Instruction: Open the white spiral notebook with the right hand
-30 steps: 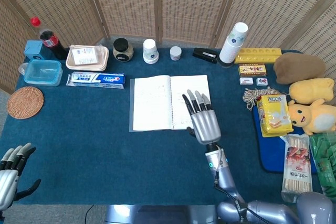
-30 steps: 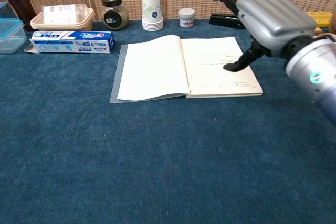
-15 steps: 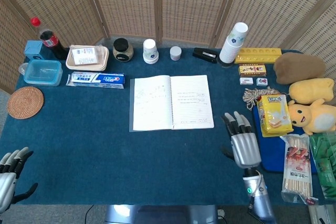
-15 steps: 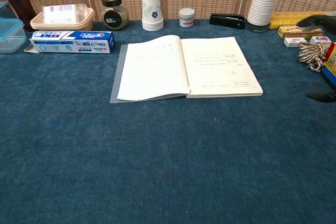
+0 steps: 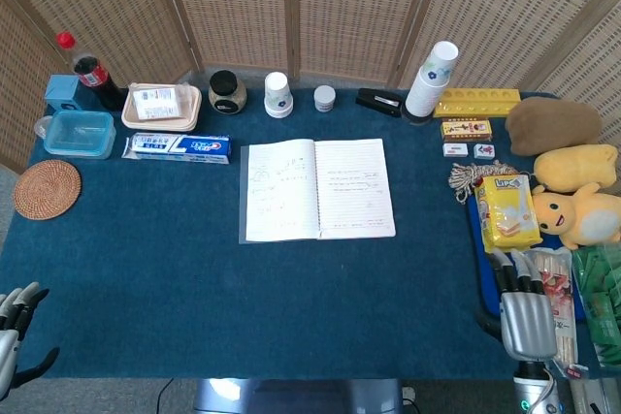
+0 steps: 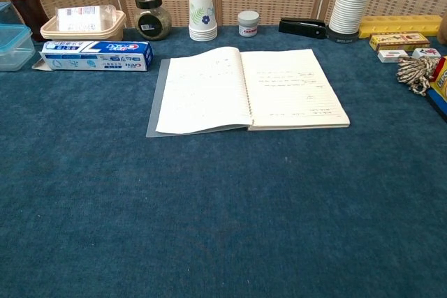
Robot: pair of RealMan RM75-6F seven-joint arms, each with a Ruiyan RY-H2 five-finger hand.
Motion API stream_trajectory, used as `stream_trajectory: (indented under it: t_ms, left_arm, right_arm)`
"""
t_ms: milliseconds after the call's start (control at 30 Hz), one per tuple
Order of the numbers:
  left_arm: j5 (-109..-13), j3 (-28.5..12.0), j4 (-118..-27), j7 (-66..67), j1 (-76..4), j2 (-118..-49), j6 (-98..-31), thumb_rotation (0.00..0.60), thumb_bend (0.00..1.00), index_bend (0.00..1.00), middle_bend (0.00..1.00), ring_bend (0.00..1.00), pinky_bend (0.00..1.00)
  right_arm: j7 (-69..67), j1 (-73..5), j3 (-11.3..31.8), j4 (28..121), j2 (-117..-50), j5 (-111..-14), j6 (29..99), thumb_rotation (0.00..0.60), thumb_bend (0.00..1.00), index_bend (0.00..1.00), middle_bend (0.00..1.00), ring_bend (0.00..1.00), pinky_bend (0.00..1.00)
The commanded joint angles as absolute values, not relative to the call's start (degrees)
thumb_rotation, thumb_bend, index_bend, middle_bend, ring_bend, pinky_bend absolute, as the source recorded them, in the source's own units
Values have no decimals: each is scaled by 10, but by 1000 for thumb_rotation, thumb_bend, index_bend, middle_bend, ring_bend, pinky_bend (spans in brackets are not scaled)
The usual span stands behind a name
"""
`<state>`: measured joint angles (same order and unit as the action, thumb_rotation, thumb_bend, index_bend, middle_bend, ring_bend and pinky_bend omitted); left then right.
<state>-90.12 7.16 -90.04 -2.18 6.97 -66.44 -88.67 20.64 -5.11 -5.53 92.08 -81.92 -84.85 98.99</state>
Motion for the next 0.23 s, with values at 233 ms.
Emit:
stream_trajectory:
  t_ms: [233]
  left_arm:
    - [-911, 66, -914, -5, 64, -662, -890, 600, 244, 188, 64, 8, 0]
  right_arm:
    - [177, -36, -39, 906, -819, -855, 977, 600, 183, 153, 195, 91, 153]
